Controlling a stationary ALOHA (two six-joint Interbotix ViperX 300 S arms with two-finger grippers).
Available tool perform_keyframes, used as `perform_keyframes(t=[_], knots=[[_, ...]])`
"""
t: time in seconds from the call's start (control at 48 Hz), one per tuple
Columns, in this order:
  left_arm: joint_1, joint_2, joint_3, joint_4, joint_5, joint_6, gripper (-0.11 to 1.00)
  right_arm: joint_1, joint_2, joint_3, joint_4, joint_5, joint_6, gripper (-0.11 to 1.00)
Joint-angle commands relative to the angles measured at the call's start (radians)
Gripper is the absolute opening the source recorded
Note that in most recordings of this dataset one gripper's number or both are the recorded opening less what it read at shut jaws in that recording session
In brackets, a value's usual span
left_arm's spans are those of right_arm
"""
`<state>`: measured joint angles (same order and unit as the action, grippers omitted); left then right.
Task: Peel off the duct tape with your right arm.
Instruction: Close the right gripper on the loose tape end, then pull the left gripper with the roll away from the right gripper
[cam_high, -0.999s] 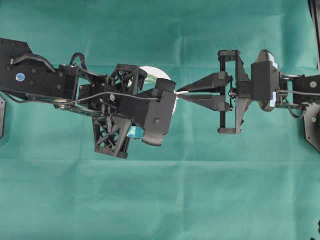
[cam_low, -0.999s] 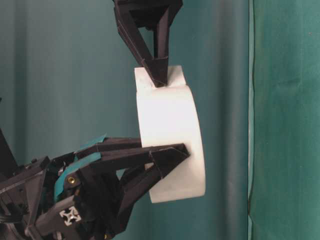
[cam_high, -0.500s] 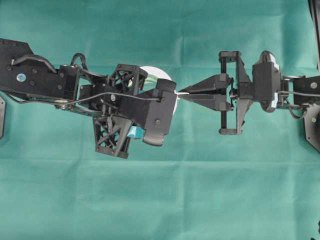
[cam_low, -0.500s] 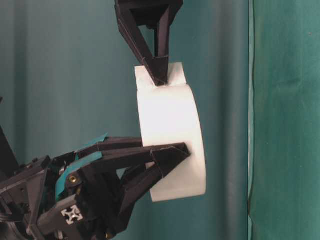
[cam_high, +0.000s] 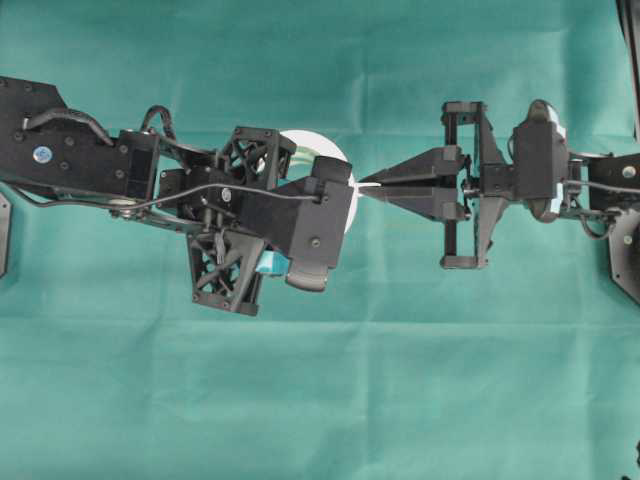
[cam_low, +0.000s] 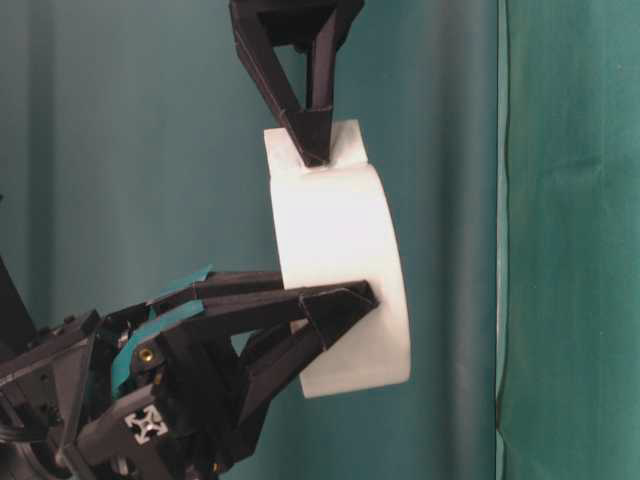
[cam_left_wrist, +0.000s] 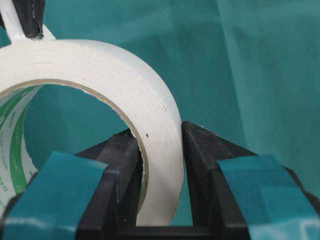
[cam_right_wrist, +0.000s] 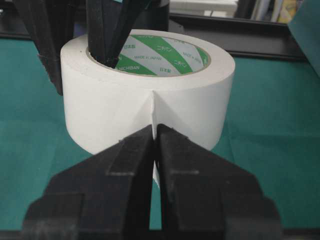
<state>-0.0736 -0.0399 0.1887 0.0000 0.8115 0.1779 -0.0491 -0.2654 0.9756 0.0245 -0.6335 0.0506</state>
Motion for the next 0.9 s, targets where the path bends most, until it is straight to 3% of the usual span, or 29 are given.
perform_keyframes(t=[0.0,0.52,0.874], knots=[[-0.011,-0.031,-0.018,-0.003,0.002,0.003,0.21,-0.005,-0.008,-0.006,0.011,-0.015,0.000,-0.09],[-0.025,-0.040,-0.018,-0.005,0.038,0.012,0.21,-0.014,-0.008,0.005,0.012,-0.009,0.000,-0.09],[-0.083,-0.034,-0.015,-0.005,0.035,0.069,0.21,-0.031,-0.008,0.009,0.023,-0.014,-0.002,-0.09]])
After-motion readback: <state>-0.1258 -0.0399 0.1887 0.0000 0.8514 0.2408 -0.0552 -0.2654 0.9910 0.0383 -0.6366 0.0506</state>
